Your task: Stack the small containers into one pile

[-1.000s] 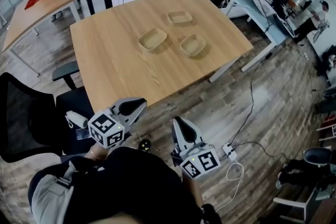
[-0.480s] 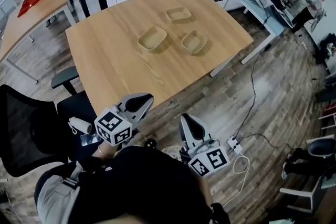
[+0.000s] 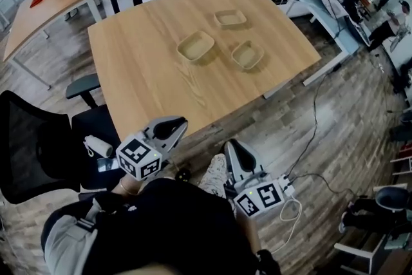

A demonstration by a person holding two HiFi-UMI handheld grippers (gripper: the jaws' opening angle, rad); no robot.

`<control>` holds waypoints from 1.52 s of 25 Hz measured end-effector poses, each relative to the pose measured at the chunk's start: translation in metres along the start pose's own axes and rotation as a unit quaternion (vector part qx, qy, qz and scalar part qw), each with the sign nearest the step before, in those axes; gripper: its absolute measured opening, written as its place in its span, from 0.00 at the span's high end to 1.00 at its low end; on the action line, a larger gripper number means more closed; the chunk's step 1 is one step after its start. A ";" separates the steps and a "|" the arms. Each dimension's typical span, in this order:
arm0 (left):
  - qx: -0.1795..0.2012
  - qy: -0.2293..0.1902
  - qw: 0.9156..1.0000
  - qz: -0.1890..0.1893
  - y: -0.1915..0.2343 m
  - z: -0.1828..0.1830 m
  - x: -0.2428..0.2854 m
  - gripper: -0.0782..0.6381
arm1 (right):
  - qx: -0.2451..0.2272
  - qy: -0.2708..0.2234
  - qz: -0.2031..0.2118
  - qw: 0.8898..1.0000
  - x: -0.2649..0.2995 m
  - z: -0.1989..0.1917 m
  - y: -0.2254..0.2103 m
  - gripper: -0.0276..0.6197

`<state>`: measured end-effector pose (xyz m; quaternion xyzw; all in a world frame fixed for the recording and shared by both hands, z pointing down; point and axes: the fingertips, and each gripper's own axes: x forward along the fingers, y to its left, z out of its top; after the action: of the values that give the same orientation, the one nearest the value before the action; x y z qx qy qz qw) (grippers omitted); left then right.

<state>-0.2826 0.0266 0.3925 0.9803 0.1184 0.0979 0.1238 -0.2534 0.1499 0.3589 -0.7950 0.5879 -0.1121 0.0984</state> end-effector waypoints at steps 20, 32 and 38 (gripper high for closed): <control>0.016 0.018 0.997 0.077 0.039 0.014 0.038 0.85 | 0.032 0.002 0.072 0.997 0.051 0.004 -0.049 0.91; 0.017 0.013 0.993 0.114 0.061 0.029 0.065 0.85 | 0.024 0.014 0.107 0.994 0.082 0.021 -0.079 0.91; 0.011 0.016 0.991 0.129 0.070 0.030 0.077 0.85 | 0.023 0.027 0.122 0.992 0.095 0.025 -0.092 0.91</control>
<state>-0.1885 -0.0266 0.3952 0.9870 -0.0059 0.1271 0.0979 -0.1353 0.0862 0.3679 -0.7119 0.6800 -0.1338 0.1139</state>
